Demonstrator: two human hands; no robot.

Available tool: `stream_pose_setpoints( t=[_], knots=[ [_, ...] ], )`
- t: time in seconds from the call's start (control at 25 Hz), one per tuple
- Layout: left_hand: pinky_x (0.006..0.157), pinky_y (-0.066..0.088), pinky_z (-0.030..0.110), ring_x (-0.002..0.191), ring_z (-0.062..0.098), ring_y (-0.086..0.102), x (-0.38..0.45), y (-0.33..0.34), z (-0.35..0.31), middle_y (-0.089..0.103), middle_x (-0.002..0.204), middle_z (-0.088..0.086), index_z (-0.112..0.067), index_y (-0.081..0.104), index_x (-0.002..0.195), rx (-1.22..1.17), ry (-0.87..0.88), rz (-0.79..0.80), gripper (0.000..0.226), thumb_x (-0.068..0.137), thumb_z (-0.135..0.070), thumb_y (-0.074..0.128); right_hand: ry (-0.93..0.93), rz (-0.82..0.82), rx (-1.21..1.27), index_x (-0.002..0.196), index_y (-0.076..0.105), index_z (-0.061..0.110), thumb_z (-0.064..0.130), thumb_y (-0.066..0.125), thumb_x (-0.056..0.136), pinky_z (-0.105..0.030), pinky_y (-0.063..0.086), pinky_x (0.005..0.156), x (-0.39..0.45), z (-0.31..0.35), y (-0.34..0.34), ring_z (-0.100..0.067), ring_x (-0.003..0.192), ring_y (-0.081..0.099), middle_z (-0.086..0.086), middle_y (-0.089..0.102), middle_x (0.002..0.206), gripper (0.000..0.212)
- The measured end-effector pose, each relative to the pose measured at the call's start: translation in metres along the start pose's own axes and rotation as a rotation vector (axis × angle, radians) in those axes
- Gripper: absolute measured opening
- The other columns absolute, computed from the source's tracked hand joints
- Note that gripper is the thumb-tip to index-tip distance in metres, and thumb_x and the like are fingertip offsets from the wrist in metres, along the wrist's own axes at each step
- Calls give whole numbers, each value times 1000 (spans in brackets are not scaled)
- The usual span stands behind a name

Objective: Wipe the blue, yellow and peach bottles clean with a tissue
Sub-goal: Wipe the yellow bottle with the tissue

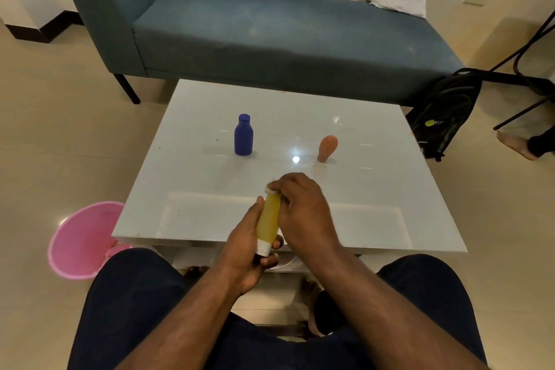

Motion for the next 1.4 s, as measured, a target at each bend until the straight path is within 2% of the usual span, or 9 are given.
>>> stream_pose_setpoints(
  t=[0.28, 0.48, 0.64, 0.84, 0.96, 1.04, 1.12, 1.2, 1.4],
  knots=[
    [36, 31, 21, 49, 14, 49, -6, -6, -10, 59, 69, 8, -18, 67, 97, 57, 103, -87, 63, 89, -73, 37, -313, 90, -253, 106, 69, 12, 13, 79, 73, -33, 50, 84, -17, 22, 8, -25, 103, 56, -7, 64, 113, 34],
    [41, 33, 20, 54, 18, 52, -4, -5, -9, 62, 71, 10, -15, 69, 105, 8, 95, -75, 76, 84, -79, 34, -240, 58, -211, 105, 69, 10, 12, 82, 68, -35, 51, 84, -14, 17, 7, -27, 104, 56, -9, 63, 113, 39],
    [57, 43, 30, 74, 28, 69, -4, -4, -9, 73, 87, 13, -20, 79, 97, -87, 75, -68, 79, 85, -81, 31, -343, 244, -245, 109, 66, 11, 25, 91, 52, -32, 50, 86, -45, 29, 33, -21, 105, 50, -5, 58, 116, 64],
    [43, 30, 23, 54, 19, 54, -5, -1, -7, 64, 78, 11, -18, 69, 115, -45, 73, -50, 80, 87, -80, 27, -197, 110, -214, 110, 67, 15, 18, 79, 72, -27, 45, 89, -19, 12, 16, -23, 111, 51, -6, 58, 121, 40],
    [73, 54, 40, 80, 28, 74, -4, -5, -7, 75, 99, 14, -19, 71, 118, -82, 61, -47, 81, 88, -80, 28, -193, 184, -173, 109, 66, 14, 13, 82, 67, -31, 50, 88, -38, 24, 34, -20, 108, 50, -1, 52, 120, 46],
    [98, 49, 51, 98, 29, 75, -4, -7, -9, 75, 114, 12, -25, 66, 129, -97, 50, -38, 82, 87, -82, 26, -265, 253, -145, 111, 65, 13, 8, 77, 72, -31, 53, 81, -55, 31, 37, -20, 105, 51, -4, 56, 116, 40],
    [79, 56, 43, 94, 28, 75, -5, -6, -12, 75, 114, 11, -28, 65, 131, -80, 53, -44, 81, 87, -82, 22, -290, 247, -159, 113, 66, 14, 9, 77, 72, -31, 53, 81, -49, 26, 30, -20, 105, 53, -5, 59, 116, 43],
    [56, 45, 30, 79, 26, 69, -5, -4, -10, 74, 99, 12, -23, 66, 129, -69, 49, -58, 84, 87, -82, 23, -206, 185, -152, 113, 66, 15, 12, 80, 69, -33, 51, 86, -31, 15, 24, -22, 107, 53, -6, 59, 118, 47],
    [86, 58, 49, 100, 30, 73, -1, -12, -9, 74, 109, 12, -27, 61, 136, -162, 56, -50, 81, 87, -82, 27, -272, 213, -151, 105, 70, 13, 7, 79, 72, -30, 55, 79, -57, 34, 31, -21, 101, 58, -5, 64, 111, 35]
  ],
)
Point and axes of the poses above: each hand's wrist, its own x-axis towards the middle knuckle, its own y-axis out of the palm, z = x × y, the point moved 9 cm from there along x, towards the middle knuckle
